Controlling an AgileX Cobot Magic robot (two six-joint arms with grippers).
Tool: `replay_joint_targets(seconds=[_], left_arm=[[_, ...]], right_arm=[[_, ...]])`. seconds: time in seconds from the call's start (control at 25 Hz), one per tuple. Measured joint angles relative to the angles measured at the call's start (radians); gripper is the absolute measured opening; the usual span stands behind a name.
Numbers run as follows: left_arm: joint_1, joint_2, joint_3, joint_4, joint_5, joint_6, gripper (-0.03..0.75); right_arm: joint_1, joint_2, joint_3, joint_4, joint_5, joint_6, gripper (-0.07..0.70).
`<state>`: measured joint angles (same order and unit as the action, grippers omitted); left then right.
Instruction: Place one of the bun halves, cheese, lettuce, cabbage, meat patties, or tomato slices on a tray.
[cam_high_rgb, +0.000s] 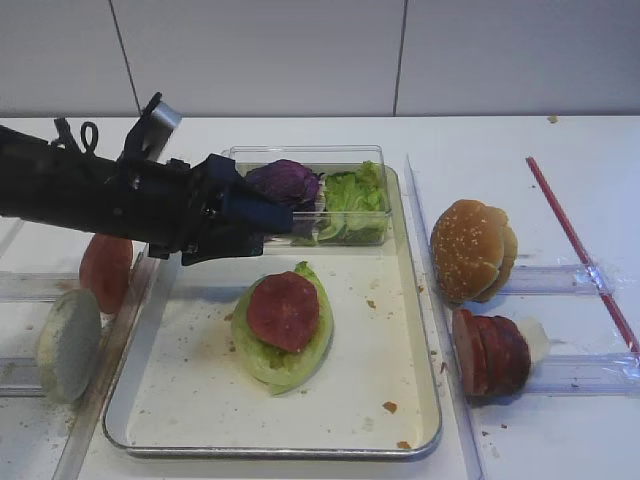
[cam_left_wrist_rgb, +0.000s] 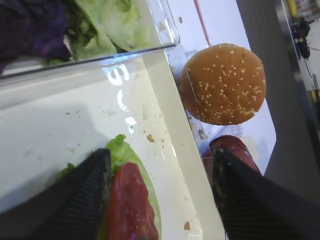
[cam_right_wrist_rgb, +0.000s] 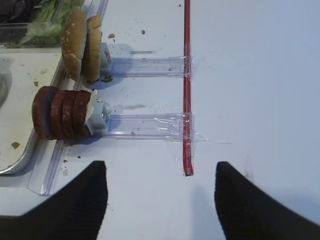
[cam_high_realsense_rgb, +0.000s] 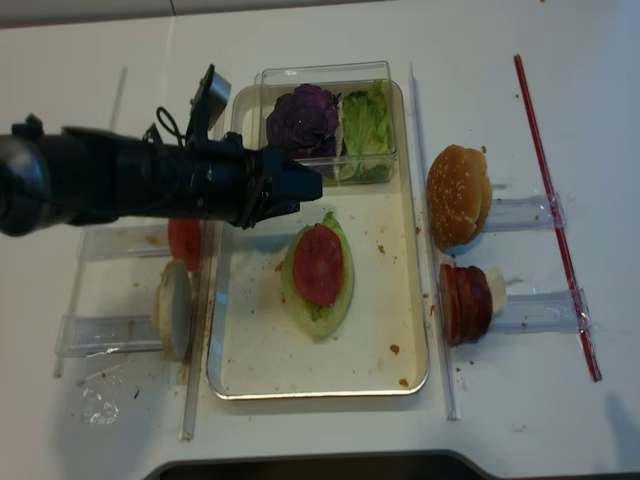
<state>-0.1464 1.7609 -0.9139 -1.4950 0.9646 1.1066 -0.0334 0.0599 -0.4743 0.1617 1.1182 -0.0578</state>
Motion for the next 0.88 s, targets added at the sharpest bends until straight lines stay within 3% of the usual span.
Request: replay_joint_targets(seconds=[0.16,0.52,0.68,0.88], left_arm=[[0.0,-0.018,-0.011,0.058,0.003,-0.05,0.399],[0.0,-0.14,-0.031,0.205,-0.045,-0.149,0.399],[0.0,-0.151,-0.091,0.371,-0.047,-0.261,0.399],[0.0,-0.151,-0.205,0.682,-0.023,-0.446,0.399]], right_arm=[[0.0,0.0,0.0,0.0,0.0,0.0,0.468],[0.0,0.0,0.0,0.0,0.0,0.0,0.468],[0.0,0.0,0.0,0.0,0.0,0.0,0.468],[0.0,0.0,0.0,-0.003,0.0,0.002,0.468]])
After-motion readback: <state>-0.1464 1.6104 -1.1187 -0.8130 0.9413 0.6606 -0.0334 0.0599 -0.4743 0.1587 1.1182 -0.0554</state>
